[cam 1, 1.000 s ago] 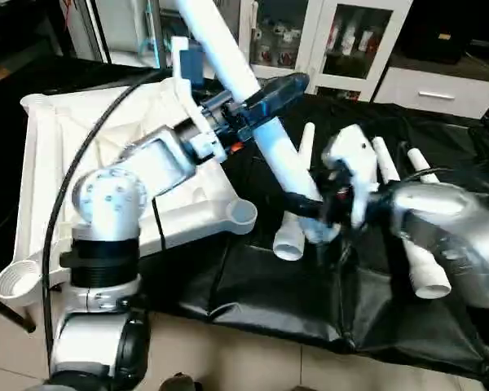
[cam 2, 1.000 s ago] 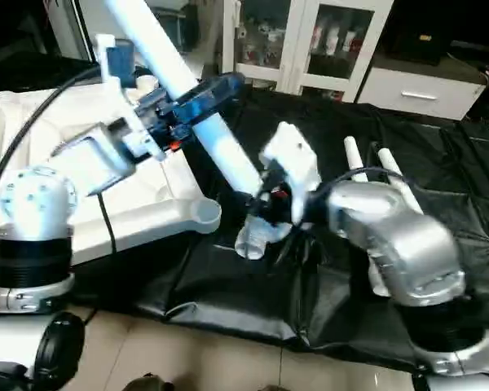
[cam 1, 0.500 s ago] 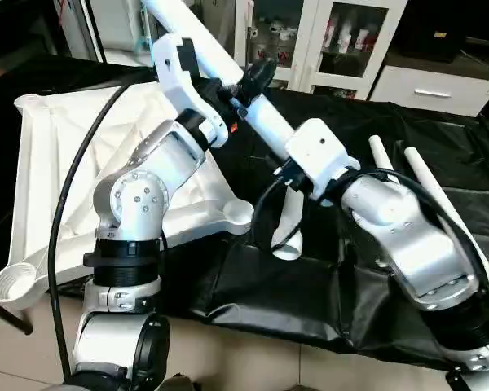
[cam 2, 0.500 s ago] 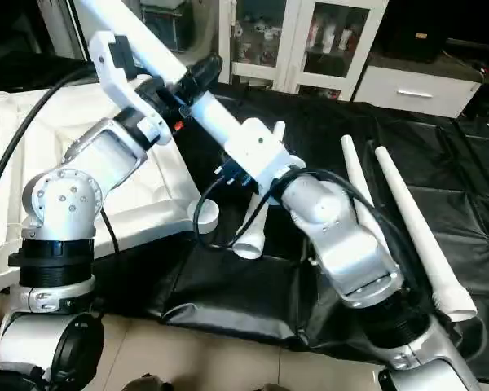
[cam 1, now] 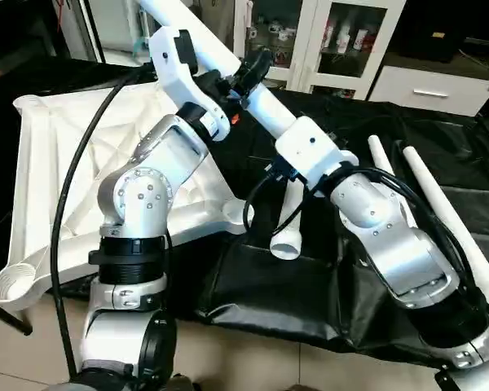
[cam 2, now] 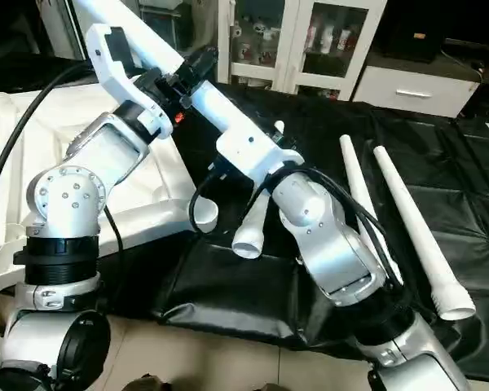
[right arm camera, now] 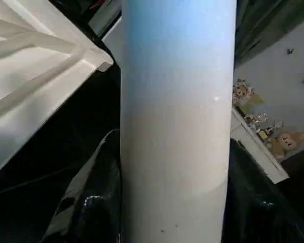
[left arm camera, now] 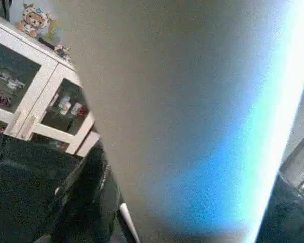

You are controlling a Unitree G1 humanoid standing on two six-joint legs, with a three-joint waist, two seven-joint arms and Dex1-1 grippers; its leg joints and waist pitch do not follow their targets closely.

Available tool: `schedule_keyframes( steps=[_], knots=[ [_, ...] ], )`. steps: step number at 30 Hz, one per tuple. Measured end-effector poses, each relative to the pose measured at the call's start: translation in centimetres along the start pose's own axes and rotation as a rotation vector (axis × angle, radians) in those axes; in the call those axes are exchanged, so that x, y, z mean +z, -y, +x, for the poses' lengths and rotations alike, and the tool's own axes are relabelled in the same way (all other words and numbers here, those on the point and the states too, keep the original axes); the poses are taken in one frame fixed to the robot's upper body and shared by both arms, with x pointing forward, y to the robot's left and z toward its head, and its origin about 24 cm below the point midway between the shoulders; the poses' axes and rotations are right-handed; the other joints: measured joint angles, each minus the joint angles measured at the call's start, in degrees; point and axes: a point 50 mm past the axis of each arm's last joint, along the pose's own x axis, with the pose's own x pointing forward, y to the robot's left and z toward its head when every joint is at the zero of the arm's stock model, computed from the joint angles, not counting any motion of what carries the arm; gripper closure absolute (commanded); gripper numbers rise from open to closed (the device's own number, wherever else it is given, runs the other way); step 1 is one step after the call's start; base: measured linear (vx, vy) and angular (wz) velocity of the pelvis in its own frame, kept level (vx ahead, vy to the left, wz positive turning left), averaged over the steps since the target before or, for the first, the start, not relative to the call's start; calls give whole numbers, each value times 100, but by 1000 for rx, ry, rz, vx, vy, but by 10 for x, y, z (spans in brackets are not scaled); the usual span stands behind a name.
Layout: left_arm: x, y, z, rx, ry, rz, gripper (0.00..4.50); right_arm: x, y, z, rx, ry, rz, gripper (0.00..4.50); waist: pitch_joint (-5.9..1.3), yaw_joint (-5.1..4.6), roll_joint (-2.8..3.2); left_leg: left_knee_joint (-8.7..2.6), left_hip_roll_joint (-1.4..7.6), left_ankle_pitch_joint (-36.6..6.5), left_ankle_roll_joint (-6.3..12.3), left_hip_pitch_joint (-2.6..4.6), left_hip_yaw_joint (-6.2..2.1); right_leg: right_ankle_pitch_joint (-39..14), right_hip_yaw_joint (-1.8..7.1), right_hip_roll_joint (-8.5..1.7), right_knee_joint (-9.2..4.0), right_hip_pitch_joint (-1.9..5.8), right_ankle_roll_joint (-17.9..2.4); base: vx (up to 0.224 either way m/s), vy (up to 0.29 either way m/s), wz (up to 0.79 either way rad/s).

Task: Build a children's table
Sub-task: Pick table leg

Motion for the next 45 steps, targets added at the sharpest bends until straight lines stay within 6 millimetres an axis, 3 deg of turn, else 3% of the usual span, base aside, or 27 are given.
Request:
schedule_keyframes(
  steps=[8, 21, 22, 28, 31, 35, 42, 45],
  knots=[
    [0, 2, 1, -16, 10, -39, 254, 0, 0, 1, -8, 4, -11, 261, 0, -4, 0, 0, 0, 0, 1, 1, 0, 1, 1, 0, 0, 0, 0, 0, 0, 0],
    [4, 1, 0, -24, 31, -72, 265, 3, 1, 5, -24, 23, -39, 261, 0, -6, 0, 0, 0, -1, 2, 0, 0, 1, 1, 0, 0, 0, 0, 0, 0, 0],
    [4, 0, 0, -23, 32, -73, 265, 3, 1, 5, -24, 25, -34, 205, 0, -7, 0, 0, 0, -1, 2, 0, 0, 1, 1, 0, 0, 0, 0, 0, 0, 0],
    [12, -13, -4, 21, 51, -55, 266, 12, -1, 6, 25, 98, 52, 165, 0, -27, 1, 0, 1, -4, 6, 2, 0, 1, 0, 2, 3, -1, 0, 0, 0, 0],
    [17, -19, -7, 25, 46, -25, 267, 16, 1, 6, 103, 138, 205, 138, 0, -25, 1, 0, 1, -5, 9, 2, 0, 2, 1, 2, 2, -1, 0, 0, 0, 0],
    [19, -26, -12, -15, -31, 81, 268, 25, 19, -3, 236, 220, 378, 102, 2, 2, 2, 0, 2, -7, 13, 0, 0, 2, 0, 1, 0, -1, -1, 0, 0, 0],
    [10, -16, -13, -189, -176, 147, 270, 16, 49, -15, 477, 227, 643, 50, 1, 11, -10, 1, 0, -8, 18, 2, 2, 4, 1, -2, -1, 1, -5, 0, 0, 0],
    [7, -5, -15, -300, -227, 115, 270, 3, 54, -22, 589, 137, 681, 17, 3, 18, -13, 0, 1, -8, 17, 1, 2, 4, -1, -2, 1, 0, -6, 0, 0, 0]
  ],
)
